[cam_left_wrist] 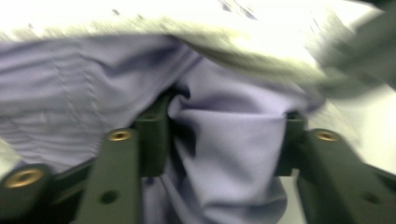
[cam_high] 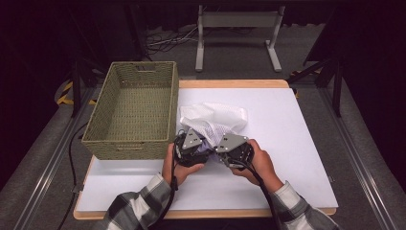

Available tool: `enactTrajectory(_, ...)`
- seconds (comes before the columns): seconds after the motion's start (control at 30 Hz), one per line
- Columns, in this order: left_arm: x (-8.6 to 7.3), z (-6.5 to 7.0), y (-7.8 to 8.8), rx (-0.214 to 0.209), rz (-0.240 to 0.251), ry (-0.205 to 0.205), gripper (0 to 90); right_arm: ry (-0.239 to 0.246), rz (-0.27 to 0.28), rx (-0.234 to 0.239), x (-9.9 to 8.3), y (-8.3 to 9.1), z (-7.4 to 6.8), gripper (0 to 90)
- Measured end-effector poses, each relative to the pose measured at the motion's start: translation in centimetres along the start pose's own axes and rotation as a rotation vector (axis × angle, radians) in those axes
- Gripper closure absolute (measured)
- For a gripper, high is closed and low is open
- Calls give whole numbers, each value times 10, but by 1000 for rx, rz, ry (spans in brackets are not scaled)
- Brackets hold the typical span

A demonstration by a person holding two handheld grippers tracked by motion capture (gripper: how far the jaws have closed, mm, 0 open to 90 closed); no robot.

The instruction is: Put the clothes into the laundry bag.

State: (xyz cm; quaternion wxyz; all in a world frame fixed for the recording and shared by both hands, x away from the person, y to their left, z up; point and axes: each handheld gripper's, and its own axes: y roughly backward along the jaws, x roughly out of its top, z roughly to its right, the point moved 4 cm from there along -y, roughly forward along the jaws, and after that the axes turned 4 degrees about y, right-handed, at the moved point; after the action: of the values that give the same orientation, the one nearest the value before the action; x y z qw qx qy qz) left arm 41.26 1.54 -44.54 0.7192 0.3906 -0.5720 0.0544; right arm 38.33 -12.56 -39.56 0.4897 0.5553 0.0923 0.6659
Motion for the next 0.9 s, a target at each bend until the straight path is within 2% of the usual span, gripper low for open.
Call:
enactTrajectory(0.03,0,1,3,-2,5,-11,458,0,0,0,0,0,0,899)
enactTrajectory(0.07,0,1,6,-21,-5,-21,421,-10,2,0,-2,1,3,899)
enactTrajectory(0.1,-1,3,9,-52,-53,-39,371,-17,3,0,-4,2,5,899)
enactTrajectory(0.13,-3,4,13,-41,-62,-60,302,-32,10,-1,-6,4,8,899)
enactTrajectory(0.17,-4,5,17,-25,-64,-84,289,-40,15,3,-7,6,10,899)
enactTrajectory(0.23,-7,7,24,-22,-67,-105,270,-50,24,8,-9,10,14,899)
enactTrajectory(0.3,-7,9,29,11,-72,-129,245,-70,38,23,-10,13,15,899)
enactTrajectory(0.37,-4,10,33,36,-44,-139,216,-82,44,32,-11,15,16,899)
enactTrajectory(0.4,-3,10,34,64,-33,-145,177,-82,43,38,-12,15,16,899)
enactTrajectory(0.43,-1,10,34,73,-25,-149,111,-82,42,44,-12,15,16,899)
enactTrajectory(0.5,1,8,29,105,-34,-162,88,-82,42,57,-12,15,16,899)
enactTrajectory(0.6,3,4,12,105,-77,-132,44,-81,43,73,-11,14,15,899)
enactTrajectory(0.7,3,4,-4,122,-109,-150,24,-69,40,84,-10,14,12,899)
enactTrajectory(0.73,3,4,-8,120,-114,-140,23,-67,40,87,-10,14,12,899)
enactTrajectory(0.77,2,3,-12,94,-122,-129,22,-67,39,92,-10,14,11,899)
enactTrajectory(0.8,1,3,-14,88,-138,-121,21,-71,42,100,-10,14,11,899)
enactTrajectory(0.87,0,3,-18,78,-155,-121,39,-70,40,108,-10,13,10,899)
enactTrajectory(0.9,-1,2,-22,40,-181,-128,68,-68,38,112,-10,13,10,899)
